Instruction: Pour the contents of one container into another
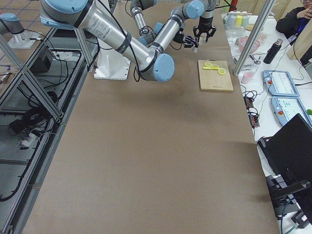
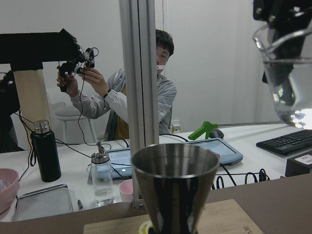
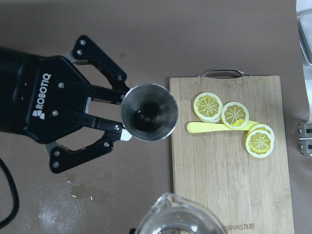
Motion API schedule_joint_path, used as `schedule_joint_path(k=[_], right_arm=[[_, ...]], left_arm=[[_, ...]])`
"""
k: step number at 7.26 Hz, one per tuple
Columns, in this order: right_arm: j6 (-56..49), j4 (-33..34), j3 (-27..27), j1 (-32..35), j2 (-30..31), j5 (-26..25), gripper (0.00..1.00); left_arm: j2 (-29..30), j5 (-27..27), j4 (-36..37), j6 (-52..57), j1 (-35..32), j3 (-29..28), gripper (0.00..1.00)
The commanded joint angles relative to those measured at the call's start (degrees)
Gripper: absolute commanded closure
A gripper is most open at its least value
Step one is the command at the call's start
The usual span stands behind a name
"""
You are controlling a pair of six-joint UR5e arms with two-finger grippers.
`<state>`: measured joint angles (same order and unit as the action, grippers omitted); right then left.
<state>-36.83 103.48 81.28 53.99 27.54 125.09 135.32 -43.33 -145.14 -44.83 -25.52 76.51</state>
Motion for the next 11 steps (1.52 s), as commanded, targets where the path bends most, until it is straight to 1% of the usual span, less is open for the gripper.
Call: schedule_joint_path(k=[1,2,3,5,7,9,11], right_arm=[[0.1,1.6,2.0,-0.7,0.1,-0.4,1.00],[0.1,3.8,5.0,-2.0,0.8,-3.1,1.00],[0.1,4.0,6.4,-2.0,1.7,-3.4,1.00],[0.1,4.0,8.4,-1.9,3.4,-3.3,1.00],[0.1,3.9,12.3,-0.9,6.7,-2.7,1.00],[0.1,3.9,14.2,-1.3,9.4,-2.9,1.00],[-0.2,3.8,13.6,-1.2,9.7,-1.9,1.00]], left_arm=[[3.0,-0.1,0.2,0.0,0.2,-0.6,1.00],[4.7,-0.2,0.2,0.0,0.3,-2.4,1.00],[5.8,-2.2,0.2,-0.3,0.4,-4.0,1.00],[5.9,-2.9,0.1,-0.6,0.6,-3.8,1.00],[5.9,-2.9,0.1,-0.7,0.5,-3.9,1.00],[5.9,-2.9,0.1,-0.8,0.6,-4.0,1.00],[6.3,-2.9,0.0,-0.9,1.1,-4.0,1.00]])
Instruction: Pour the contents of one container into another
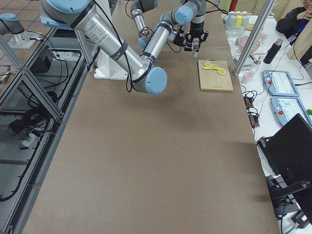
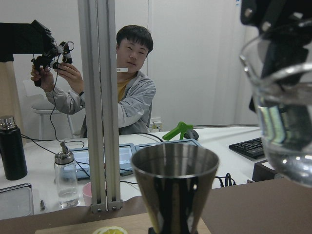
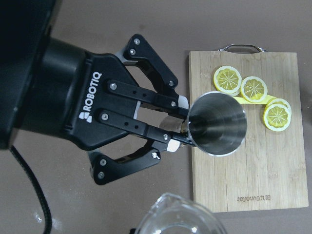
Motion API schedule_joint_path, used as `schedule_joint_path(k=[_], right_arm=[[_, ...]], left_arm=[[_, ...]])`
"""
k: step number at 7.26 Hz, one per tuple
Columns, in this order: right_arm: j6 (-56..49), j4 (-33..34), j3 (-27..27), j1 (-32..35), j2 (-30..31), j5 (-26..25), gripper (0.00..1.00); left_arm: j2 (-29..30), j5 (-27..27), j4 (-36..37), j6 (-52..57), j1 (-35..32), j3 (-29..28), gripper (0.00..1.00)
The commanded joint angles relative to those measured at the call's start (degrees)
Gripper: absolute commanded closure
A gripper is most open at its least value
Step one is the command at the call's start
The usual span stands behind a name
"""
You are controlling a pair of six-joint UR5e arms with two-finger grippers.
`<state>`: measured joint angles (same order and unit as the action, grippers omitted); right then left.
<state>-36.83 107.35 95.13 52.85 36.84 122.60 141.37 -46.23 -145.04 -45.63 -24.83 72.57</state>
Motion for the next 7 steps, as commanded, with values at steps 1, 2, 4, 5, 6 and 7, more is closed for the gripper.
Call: schedule_joint_path(k=[1,2,4,5,6,7], right_arm=[[-0.3,0.0,-1.3,0.0,-0.1,1.6,1.00],[-0.7,0.1,-1.9,0.2,-0.4,1.6,1.00],[-0.9,0.1,-3.3,1.4,-0.8,1.9,1.00],[-2.8,0.1,-6.2,2.6,-2.5,3.4,1.00],[-3.2,0.1,-7.8,2.8,-3.8,3.4,1.00],[-3.2,0.2,-9.9,2.8,-5.3,3.4,1.00]], left_arm=[[0.2,0.2,-0.2,-0.1,1.1,-0.1,1.00],[0.2,0.3,-0.3,-0.1,1.6,-0.1,1.00],[0.3,0.3,-0.3,-0.1,1.6,0.1,1.00],[0.4,0.2,-0.3,-0.2,1.6,0.2,1.00],[0.3,0.3,-0.3,-0.2,2.1,0.1,1.00],[0.3,0.4,-0.5,-0.2,2.1,0.2,1.00]])
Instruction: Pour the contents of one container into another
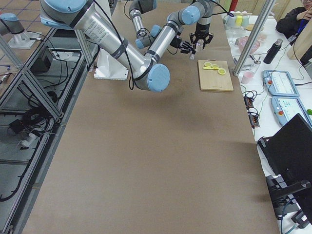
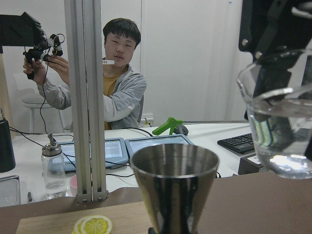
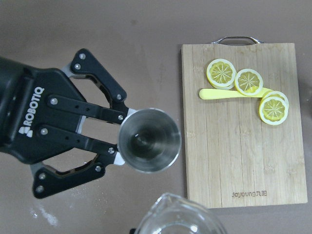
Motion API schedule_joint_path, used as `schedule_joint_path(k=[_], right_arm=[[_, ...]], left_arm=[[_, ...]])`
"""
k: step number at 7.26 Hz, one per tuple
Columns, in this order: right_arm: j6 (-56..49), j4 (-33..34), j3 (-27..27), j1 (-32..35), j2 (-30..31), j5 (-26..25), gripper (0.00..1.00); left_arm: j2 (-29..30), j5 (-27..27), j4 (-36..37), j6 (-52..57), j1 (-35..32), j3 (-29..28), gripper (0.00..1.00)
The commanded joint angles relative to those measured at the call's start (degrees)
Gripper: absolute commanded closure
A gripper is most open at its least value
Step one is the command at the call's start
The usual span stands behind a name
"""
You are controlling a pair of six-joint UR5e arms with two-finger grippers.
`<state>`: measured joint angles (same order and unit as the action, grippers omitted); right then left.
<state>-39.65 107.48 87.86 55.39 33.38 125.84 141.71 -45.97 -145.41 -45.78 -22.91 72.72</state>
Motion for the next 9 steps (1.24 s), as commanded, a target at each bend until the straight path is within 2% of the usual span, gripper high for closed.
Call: schedule_joint_path(k=[1,9], right_arm=[[-0.5,0.4,-4.2,0.2,-3.0,-0.1,1.00],[-3.5,10.9,-5.0,-1.7,-6.0,-5.3,1.00]], left_arm=[[0.0,0.1,0.0,0.0,0.1,0.0,1.00],[0.0,0.2,-0.1,0.1,0.3,0.0,1.00]])
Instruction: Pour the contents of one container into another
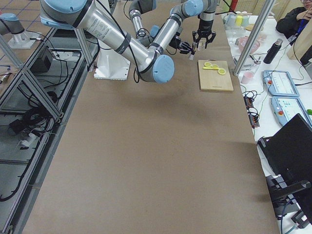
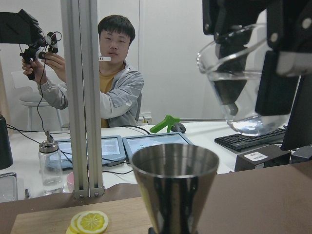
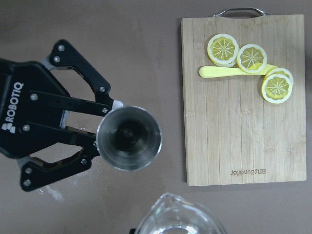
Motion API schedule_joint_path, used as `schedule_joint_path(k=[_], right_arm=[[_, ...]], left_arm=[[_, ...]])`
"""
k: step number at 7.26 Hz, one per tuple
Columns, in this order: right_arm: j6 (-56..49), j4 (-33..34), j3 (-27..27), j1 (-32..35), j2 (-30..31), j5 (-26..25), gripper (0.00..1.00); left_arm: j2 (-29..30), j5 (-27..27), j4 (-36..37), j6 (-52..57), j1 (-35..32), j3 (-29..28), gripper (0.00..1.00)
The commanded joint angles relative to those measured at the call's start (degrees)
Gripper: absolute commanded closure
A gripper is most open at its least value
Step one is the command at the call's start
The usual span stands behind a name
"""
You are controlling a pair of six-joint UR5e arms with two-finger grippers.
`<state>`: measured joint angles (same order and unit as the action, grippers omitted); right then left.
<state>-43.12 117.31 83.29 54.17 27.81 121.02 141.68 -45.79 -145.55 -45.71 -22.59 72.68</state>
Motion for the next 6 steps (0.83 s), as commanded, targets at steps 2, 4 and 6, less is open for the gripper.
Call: schedule_joint_path(k=[2,4,6], right_arm=[[0.0,1.3,-2.8,-1.0,-2.1,-1.0,1.00],[0.0,1.4,-4.2,-1.0,-2.6,-1.5,1.00],[0.0,3.0,-5.9,-1.0,-4.1,-2.4,1.00]], left_arm=[[0.0,0.0,0.0,0.0,0.0,0.1,1.00],[-0.1,0.1,0.0,0.0,0.0,0.1,1.00],[-0.1,0.1,0.0,0.0,0.0,0.2,1.00]])
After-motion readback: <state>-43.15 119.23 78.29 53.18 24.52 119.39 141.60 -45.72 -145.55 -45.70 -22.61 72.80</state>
